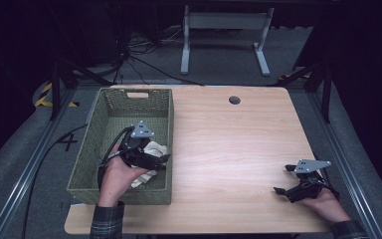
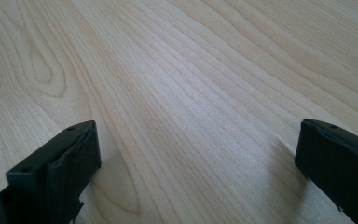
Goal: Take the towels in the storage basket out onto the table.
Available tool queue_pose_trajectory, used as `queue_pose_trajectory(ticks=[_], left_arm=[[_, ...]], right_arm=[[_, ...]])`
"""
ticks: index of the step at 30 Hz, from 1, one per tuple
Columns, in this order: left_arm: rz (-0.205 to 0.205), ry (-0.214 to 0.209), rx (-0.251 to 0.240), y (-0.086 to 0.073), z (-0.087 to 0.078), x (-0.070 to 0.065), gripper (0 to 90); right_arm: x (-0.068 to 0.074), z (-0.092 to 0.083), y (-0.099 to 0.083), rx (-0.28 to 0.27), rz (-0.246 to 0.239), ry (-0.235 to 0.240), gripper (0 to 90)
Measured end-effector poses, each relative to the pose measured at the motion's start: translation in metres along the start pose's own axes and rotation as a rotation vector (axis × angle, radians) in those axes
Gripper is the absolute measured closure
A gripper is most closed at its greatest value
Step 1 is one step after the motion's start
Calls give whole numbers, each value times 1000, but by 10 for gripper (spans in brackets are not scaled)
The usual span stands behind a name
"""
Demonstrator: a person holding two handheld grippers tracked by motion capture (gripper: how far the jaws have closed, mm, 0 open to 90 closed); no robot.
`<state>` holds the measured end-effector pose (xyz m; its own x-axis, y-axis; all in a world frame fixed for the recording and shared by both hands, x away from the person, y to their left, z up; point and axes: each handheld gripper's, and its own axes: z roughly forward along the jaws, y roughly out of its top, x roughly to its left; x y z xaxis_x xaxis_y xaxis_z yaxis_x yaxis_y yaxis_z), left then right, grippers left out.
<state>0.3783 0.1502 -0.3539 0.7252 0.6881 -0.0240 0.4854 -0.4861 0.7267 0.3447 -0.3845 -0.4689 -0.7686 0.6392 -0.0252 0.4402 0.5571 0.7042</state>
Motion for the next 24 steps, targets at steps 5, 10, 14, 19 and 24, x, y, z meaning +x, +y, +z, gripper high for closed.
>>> queue_pose_trajectory(ticks=[5,10,14,19,24], left_arm=[[-17,31,48,-11,6,13,64],[-56,34,78,-24,15,24,64],[-69,30,101,-29,22,29,64],[-66,34,148,-33,33,32,64],[-65,79,219,-36,43,35,71]], right_arm=[[0,0,0,0,0,0,3],[0,0,0,0,0,0,3],[0,0,0,0,0,0,3],[0,0,0,0,0,0,3],[0,0,0,0,0,0,3]])
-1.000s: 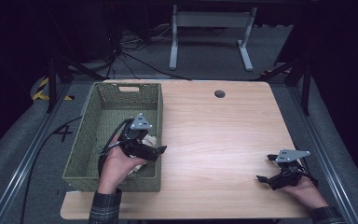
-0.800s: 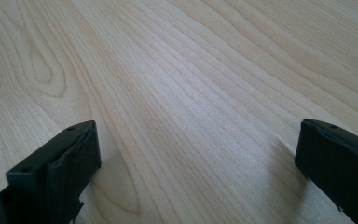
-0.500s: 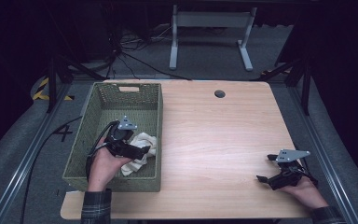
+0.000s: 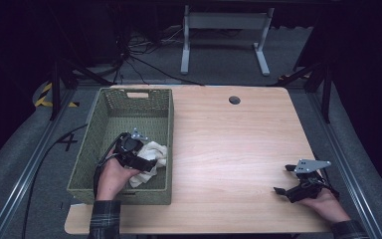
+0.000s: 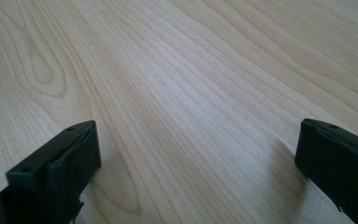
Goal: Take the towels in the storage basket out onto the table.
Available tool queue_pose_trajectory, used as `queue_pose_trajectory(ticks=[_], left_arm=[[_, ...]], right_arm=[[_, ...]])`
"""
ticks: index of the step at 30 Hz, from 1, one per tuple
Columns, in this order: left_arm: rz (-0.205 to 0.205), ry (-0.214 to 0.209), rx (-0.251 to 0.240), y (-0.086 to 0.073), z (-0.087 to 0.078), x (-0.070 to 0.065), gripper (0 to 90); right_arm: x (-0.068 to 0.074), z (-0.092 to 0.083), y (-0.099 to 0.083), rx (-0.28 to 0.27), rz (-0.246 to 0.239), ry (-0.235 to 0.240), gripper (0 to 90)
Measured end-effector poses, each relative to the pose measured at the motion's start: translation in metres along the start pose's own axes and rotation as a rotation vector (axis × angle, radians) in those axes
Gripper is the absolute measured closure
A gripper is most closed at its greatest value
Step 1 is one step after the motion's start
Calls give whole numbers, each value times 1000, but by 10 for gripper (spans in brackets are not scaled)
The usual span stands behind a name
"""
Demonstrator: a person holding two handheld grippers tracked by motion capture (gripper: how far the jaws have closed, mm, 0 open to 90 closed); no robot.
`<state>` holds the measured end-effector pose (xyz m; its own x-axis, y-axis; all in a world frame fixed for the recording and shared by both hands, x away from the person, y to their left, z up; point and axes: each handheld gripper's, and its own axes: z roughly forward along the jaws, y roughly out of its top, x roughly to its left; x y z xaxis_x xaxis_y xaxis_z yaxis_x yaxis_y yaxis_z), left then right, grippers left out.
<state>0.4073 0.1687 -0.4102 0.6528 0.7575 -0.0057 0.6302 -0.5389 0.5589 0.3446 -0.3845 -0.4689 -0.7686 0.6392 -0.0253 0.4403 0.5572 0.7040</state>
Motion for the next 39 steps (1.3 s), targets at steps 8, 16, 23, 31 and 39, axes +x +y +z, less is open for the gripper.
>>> queue_pose_trajectory(ticks=[8,16,23,31,39], left_arm=[[-26,-24,100,-1,13,1,65],[-42,-51,178,-2,22,1,133],[-65,-61,215,-3,25,3,189],[-61,-68,240,-3,20,1,563],[-97,-74,178,-1,7,4,683]], right_arm=[[0,0,0,0,1,-1,3],[0,0,0,-1,1,-1,3],[0,0,0,-1,1,0,3],[0,0,0,-1,1,0,3],[0,0,0,0,1,0,3]])
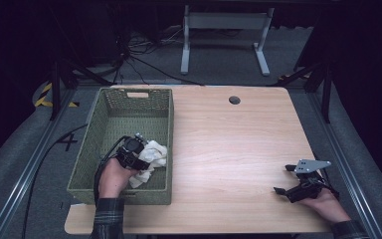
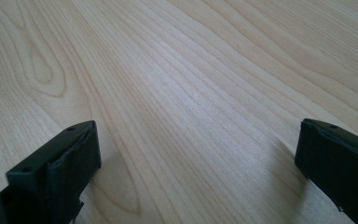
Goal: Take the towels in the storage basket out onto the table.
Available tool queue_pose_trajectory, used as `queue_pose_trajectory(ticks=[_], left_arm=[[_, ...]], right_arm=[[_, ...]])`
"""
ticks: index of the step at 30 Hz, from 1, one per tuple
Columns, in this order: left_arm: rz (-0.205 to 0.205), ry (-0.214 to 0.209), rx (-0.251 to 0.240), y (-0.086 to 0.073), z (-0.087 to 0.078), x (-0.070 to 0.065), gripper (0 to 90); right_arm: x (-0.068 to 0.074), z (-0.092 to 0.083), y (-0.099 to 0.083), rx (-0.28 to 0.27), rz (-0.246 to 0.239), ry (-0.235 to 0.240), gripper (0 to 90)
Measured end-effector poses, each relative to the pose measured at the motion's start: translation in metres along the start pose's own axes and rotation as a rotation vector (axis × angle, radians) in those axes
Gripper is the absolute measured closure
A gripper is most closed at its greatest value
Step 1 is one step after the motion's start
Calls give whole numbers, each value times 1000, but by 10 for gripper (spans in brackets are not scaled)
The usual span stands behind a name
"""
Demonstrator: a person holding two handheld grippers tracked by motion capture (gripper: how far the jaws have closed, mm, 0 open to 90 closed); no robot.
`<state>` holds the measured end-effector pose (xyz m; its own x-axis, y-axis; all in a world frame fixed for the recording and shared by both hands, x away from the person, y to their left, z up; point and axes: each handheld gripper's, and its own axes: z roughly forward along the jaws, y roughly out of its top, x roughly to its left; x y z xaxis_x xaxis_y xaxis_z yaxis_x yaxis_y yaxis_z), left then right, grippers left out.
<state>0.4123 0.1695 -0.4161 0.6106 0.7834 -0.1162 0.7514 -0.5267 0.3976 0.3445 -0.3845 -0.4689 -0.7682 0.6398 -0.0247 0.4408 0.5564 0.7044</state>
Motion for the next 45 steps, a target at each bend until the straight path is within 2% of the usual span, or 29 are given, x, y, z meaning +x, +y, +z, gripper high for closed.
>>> queue_pose_trajectory(ticks=[3,4,5,11,15,17,23,29,36,40,45], left_arm=[[0,-5,-55,-1,-7,0,685],[-1,-4,-97,-1,-12,1,685],[-1,-4,-97,-1,-12,1,685],[-5,-48,-219,-6,-30,2,685],[-5,-41,-264,-8,-40,3,685],[-5,-54,-298,-11,-46,4,686],[4,-63,-362,-15,-60,5,688],[20,-76,-397,-13,-71,1,689],[56,-86,-457,-6,-92,-10,692],[66,-95,-476,-4,-98,-12,693],[91,-130,-515,6,-108,-23,696]], right_arm=[[0,0,0,-1,-1,0,3],[0,0,0,0,-1,0,3],[0,0,0,0,-1,0,3],[0,0,0,0,-1,0,3],[0,0,0,0,0,0,3],[0,0,0,0,0,0,3],[0,0,0,-1,-1,0,3],[0,0,0,-1,-1,0,3],[0,0,0,0,-1,0,3],[0,0,0,-1,0,0,3],[0,0,0,-1,-1,-1,3]])
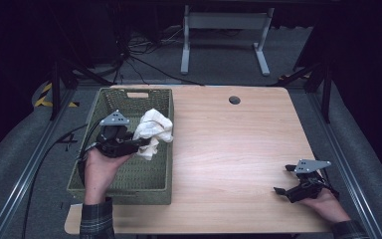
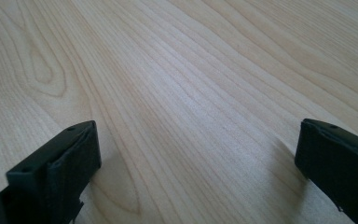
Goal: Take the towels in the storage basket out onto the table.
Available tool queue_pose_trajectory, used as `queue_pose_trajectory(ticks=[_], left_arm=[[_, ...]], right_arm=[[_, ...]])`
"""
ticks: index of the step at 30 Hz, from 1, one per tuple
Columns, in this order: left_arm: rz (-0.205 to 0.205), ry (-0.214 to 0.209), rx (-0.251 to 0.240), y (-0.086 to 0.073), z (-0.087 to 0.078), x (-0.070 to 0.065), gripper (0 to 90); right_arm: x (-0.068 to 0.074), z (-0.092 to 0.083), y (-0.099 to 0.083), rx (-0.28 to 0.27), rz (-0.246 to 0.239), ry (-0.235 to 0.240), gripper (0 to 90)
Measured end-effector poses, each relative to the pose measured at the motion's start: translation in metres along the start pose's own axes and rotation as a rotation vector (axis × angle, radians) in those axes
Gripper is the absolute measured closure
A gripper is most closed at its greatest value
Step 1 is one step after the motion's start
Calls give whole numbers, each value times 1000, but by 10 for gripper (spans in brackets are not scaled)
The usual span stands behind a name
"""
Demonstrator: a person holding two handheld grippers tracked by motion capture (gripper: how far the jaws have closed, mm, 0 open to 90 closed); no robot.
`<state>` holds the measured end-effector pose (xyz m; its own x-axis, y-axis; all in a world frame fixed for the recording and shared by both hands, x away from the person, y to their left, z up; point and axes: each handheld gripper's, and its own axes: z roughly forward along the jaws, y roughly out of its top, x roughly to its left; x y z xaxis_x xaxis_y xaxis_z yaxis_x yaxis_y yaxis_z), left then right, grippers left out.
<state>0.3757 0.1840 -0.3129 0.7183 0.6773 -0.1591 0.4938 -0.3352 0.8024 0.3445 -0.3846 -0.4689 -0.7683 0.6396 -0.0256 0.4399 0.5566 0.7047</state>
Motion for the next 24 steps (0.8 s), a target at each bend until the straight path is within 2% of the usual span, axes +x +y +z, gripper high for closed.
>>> queue_pose_trajectory(ticks=[14,19,24], left_arm=[[50,-85,-28,27,11,-26,696],[66,-121,-31,35,21,-37,697],[93,-140,-23,42,36,-50,697]], right_arm=[[0,0,0,0,0,0,3],[0,0,0,0,0,0,3],[0,0,0,0,0,0,3]])
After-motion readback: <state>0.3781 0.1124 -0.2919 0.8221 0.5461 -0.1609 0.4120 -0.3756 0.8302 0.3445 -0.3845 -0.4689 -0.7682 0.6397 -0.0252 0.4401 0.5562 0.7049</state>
